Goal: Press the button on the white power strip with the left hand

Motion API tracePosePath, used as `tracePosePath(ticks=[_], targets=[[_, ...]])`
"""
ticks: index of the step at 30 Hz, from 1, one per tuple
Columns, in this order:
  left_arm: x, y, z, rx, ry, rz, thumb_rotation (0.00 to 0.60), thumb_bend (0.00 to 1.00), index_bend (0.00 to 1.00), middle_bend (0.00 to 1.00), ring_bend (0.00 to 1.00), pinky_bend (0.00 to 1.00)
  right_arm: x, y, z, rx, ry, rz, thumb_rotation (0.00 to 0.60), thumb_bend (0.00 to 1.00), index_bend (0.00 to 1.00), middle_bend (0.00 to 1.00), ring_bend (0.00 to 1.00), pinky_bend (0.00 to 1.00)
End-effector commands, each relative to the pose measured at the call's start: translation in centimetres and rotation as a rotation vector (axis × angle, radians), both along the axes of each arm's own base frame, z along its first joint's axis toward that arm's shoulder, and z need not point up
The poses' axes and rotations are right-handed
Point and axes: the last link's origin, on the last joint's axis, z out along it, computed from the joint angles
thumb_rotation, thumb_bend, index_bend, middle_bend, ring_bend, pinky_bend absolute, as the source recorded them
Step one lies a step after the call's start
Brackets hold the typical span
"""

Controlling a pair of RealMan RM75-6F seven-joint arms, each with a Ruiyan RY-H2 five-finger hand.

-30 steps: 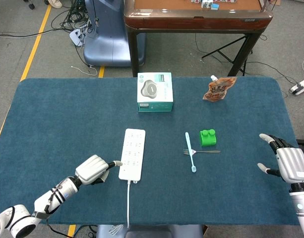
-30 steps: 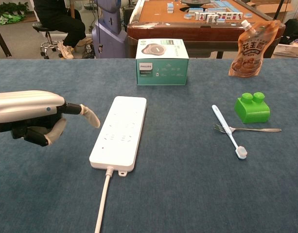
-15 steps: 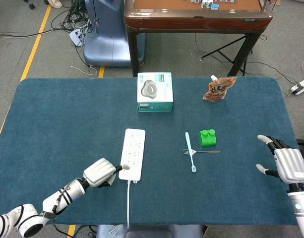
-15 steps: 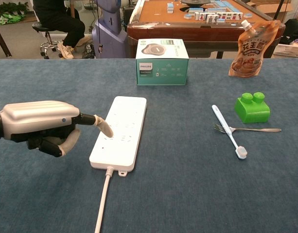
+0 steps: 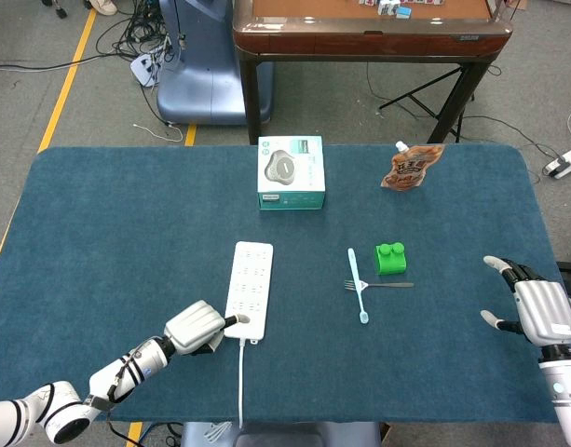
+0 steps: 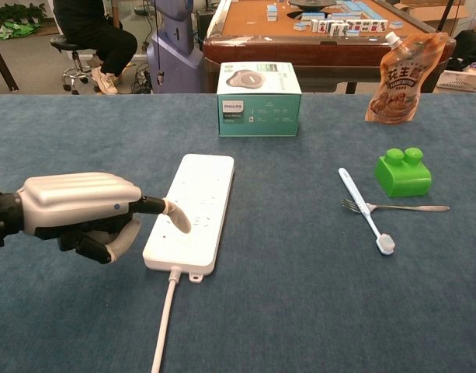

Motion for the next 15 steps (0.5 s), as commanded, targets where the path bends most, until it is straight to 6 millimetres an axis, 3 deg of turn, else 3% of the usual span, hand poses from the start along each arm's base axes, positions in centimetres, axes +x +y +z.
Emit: tracePosePath(ticks=[1,15], targets=[[0.01,0.0,-0.16,0.002,0.005,-0.008,0.6,0.95,0.24,1.0,0.97,1.0,-0.11,0.03,-0.12,0.003,-0.002,-0.004,0.6,0.08,0.19,0.26,0.27,0.47],[0.28,-0.03,-0.96,-0.007,0.013,-0.009,0.6,0.95,0.23,1.0,0.97,1.0,-0.41,0.14,-0.57,0.009,-0.012,-0.011,0.6,0.08,0.19,0.26,0.27,0.47]])
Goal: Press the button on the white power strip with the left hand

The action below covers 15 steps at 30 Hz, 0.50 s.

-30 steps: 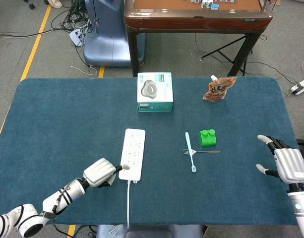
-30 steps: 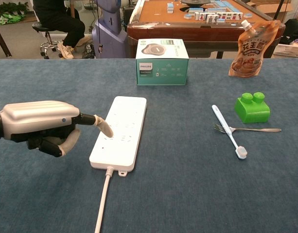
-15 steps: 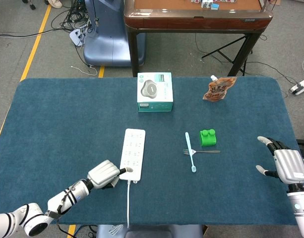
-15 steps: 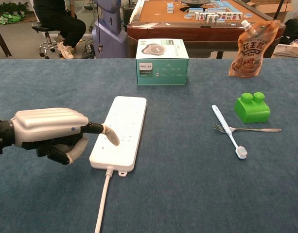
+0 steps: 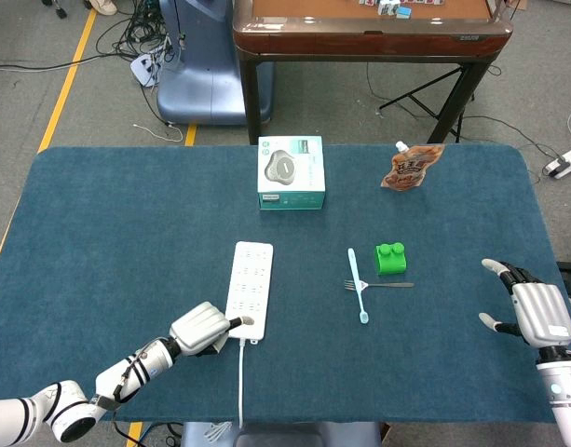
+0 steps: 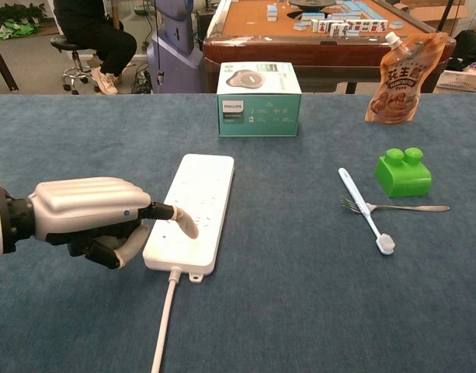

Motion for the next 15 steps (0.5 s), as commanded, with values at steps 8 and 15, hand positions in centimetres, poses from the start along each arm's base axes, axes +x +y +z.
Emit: tracePosePath(ticks=[8,15], targets=[[-0.79,0.11,-0.2,0.0,0.018,0.021,0.6,0.95,0.23,1.0,0.97,1.0,-0.03,-0.07,-0.05,0.002,0.0,-0.001,0.6,0.08,0.19,0.26,0.27,0.47],[-0.98,0.18,-0.11,0.005,0.014,0.029,0.6,0.95,0.24,1.0,0.97,1.0,0.12,-0.25,-0.36,0.011,-0.001,0.003,0.6,0.08,0.19,0.26,0.27,0.47]])
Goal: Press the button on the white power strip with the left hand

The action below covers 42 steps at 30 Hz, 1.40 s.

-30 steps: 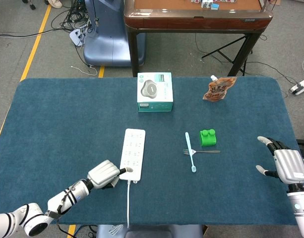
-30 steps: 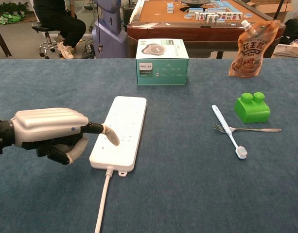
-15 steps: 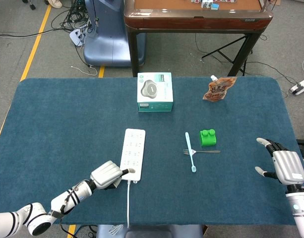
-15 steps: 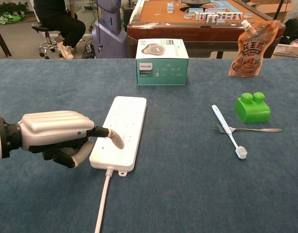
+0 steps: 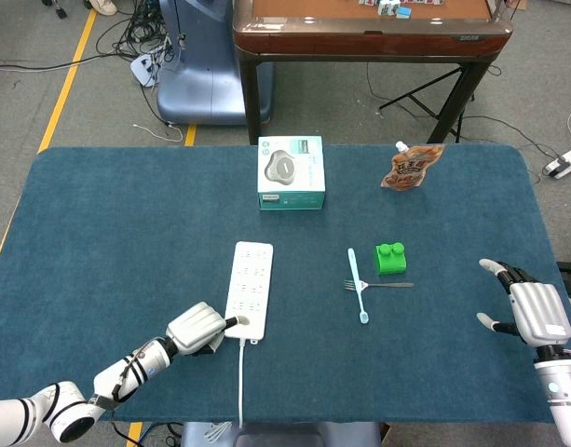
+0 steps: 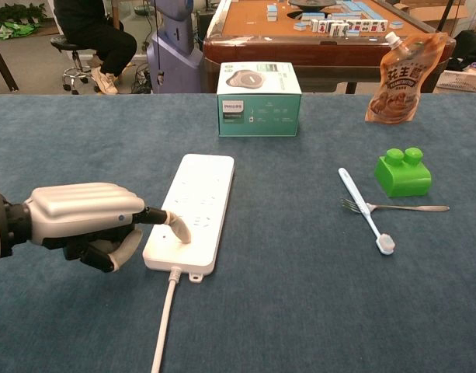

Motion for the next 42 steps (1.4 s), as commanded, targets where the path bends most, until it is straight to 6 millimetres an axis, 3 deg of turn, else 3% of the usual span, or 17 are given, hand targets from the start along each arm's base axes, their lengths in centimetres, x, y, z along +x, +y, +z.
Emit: tracePosePath(ticks=[1,18,23,28,32,37,42], targets=[[-0.1,0.1,0.0,0.002,-0.001,0.005,0.6,0.95,0.24,1.0,0.97,1.0,0.0,0.0,-0.1,0.003,0.0,0.001,0.6,0.08,0.19,0.26,0.27,0.47],[-0.3,0.2,-0.2,-0.012,0.044,0.006,0.6,0.95,0.27,1.0,0.97,1.0,0.0,-0.1,-0.4,0.01,-0.001,0.001,0.6,0.08,0.19,0.26,0.27,0.47],[0.2,0.4,0.5,0.022,-0.02,0.029,0.6,0.95,0.26,1.0,0.97,1.0,0.0,-0.1,-0.4,0.01,-0.004,-0.001,0.6,0.08,0.19,0.26,0.27,0.47],[0.5,0.9,2.6,0.087,-0.117,0.062,0.6,0.95,0.25,1.0,0.97,1.0,-0.1,-0.1,-0.3,0.008,-0.004,-0.002,0.6,0.08,0.19,0.26,0.27,0.47],[-0.4,1.3,4.6,0.161,-0.137,0.092,0.6,0.94,0.24,1.0,0.97,1.0,0.1,-0.3,-0.2,0.01,-0.003,0.006,0.6,0.08,0.19,0.26,0.27,0.47],[-3.2,1.5,7.8,0.311,-0.139,0.185,0.6,0.78,0.23,0.95,0.93,1.0,0.4,-0.6,0.1,0.011,0.001,0.02,0.6,0.08,0.19,0.26,0.27,0.47],[-6.4,0.9,11.3,0.47,-0.124,0.297,0.6,0.75,0.24,0.81,0.79,1.0,0.9,-0.8,0.2,0.013,0.004,0.037,0.6,0.08,0.19,0.26,0.27,0.47]])
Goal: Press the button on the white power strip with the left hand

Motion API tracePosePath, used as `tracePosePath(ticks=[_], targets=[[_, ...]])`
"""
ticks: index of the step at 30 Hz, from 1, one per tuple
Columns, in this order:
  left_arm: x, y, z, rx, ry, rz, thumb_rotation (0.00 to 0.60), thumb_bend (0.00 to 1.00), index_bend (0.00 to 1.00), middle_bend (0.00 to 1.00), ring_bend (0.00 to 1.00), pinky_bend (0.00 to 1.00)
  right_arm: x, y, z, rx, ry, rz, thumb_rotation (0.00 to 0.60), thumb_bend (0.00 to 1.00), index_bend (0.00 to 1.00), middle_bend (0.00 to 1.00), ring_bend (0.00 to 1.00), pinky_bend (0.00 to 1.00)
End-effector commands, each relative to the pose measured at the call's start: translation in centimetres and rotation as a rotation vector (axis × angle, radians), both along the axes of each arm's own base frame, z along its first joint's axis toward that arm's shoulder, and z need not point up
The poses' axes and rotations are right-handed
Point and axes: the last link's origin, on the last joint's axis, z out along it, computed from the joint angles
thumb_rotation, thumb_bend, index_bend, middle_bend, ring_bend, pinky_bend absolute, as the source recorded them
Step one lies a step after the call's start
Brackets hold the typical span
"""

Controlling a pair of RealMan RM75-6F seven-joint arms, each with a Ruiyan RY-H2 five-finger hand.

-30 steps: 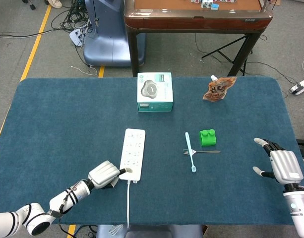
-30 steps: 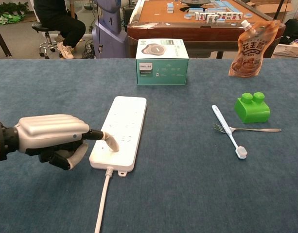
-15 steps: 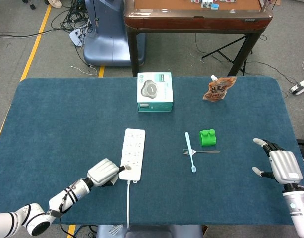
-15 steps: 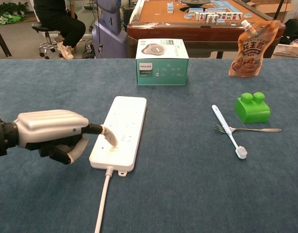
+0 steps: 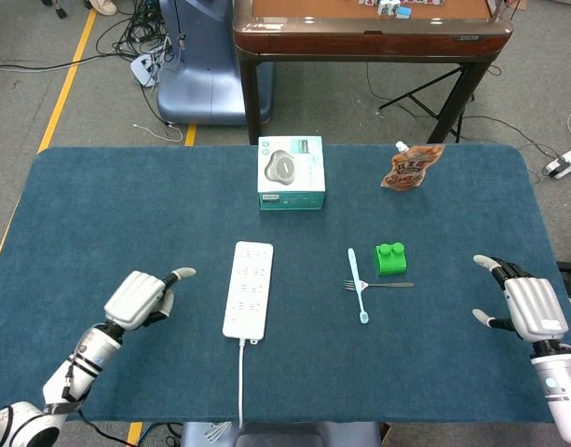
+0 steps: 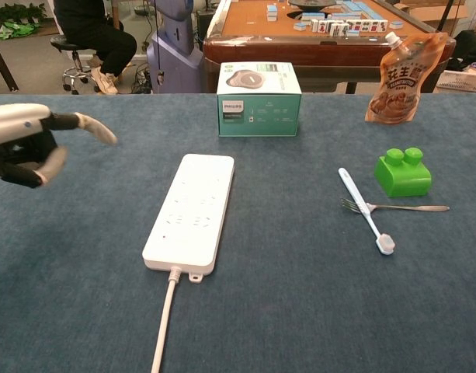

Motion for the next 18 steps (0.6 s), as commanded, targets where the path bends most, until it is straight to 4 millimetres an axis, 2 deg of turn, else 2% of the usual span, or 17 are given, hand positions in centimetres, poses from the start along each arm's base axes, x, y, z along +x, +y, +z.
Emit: tracePosePath(ticks=[1,4,6,8,12,18], targets=[[-2.8,-0.7,3.1,0.122,0.03,0.114,0.6,0.74,0.24,0.76,0.75,1.0,0.2,0.0,0.0,0.002,0.002,0.006,0.6,0.08,0.19,0.26,0.27,0.47],[-4.7,-1.5,5.0,0.182,0.098,0.205,0.6,0.7,0.25,0.59,0.58,0.92,0.4,0.0,0.0,0.004,0.001,0.01,0.6,0.08,0.19,0.26,0.27,0.47],[-6.0,-2.5,6.4,0.203,0.142,0.299,0.6,0.69,0.25,0.48,0.48,0.78,0.6,0.0,-0.1,0.004,-0.001,0.011,0.6,0.08,0.19,0.26,0.27,0.47],[-6.6,-3.2,7.3,0.208,0.144,0.365,0.6,0.69,0.28,0.43,0.44,0.69,0.7,0.1,-0.1,0.004,0.0,0.013,0.6,0.08,0.19,0.26,0.27,0.47],[-7.7,-4.6,8.9,0.233,0.241,0.445,0.6,0.69,0.37,0.42,0.43,0.67,1.1,0.3,-0.1,0.002,-0.003,0.017,0.6,0.08,0.19,0.26,0.27,0.47],[-8.9,-5.9,9.5,0.299,0.313,0.493,0.6,0.69,0.4,0.42,0.43,0.66,1.6,1.0,0.3,-0.008,0.003,0.019,0.6,0.08,0.2,0.26,0.27,0.47]])
